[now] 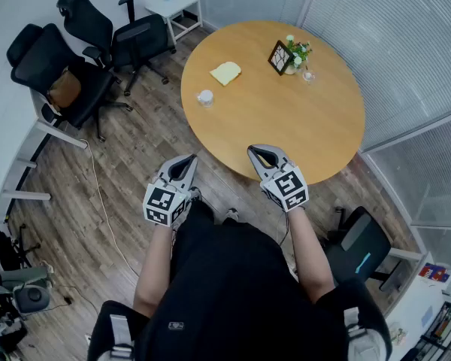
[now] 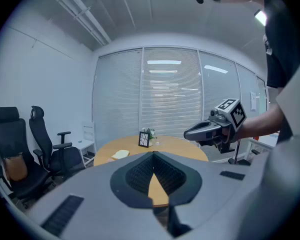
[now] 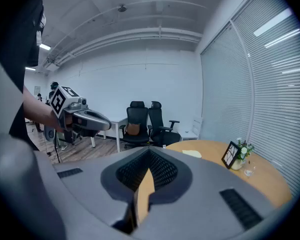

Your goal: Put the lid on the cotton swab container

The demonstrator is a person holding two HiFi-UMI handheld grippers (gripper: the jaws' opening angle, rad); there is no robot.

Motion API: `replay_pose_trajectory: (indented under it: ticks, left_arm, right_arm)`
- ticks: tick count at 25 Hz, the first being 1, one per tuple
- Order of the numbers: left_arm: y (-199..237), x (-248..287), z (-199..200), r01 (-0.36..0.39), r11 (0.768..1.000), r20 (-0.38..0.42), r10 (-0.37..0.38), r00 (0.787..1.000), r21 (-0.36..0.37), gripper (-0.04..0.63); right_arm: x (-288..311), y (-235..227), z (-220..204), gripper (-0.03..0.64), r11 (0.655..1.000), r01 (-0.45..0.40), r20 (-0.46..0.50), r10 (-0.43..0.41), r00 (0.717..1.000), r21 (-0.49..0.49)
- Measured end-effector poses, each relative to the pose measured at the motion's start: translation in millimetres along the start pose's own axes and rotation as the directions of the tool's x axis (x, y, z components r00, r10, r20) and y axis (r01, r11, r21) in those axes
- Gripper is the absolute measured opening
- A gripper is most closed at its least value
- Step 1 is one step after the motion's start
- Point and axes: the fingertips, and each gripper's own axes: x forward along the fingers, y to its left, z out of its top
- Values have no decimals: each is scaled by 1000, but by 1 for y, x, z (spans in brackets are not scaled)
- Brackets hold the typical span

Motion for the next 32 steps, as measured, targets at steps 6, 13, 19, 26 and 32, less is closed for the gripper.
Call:
replay_pose_trajectory:
  ticks: [6,13,19,26,32]
  left_arm:
    - [-3,-2,1,2,1000,1,-2,1000,2,6]
    - [-4,-3,1,2,1000,3,-2,1000,5,6]
    - [-4,-6,-4,-2,1000,-3,2,1000,-6,6]
    - [-1,-3,-6,-3,1000,-3,3,1000,-7,6]
    - [15,-5,-10,-13,1000,-9,13,1000,-23,6]
  right_arm:
    - [-1,3,-8,5,1000,-17,7,17,1000,-11]
    - [-3,11,-13,5,998,-52,2,52,999,-20]
    - [-4,16,-12,5,998,-65,14,65,998,10]
    - [-3,13,-20,6,999,-48,17,48,999,-6]
    - [11,16,-24,6,998,-66,-10,66,998,12]
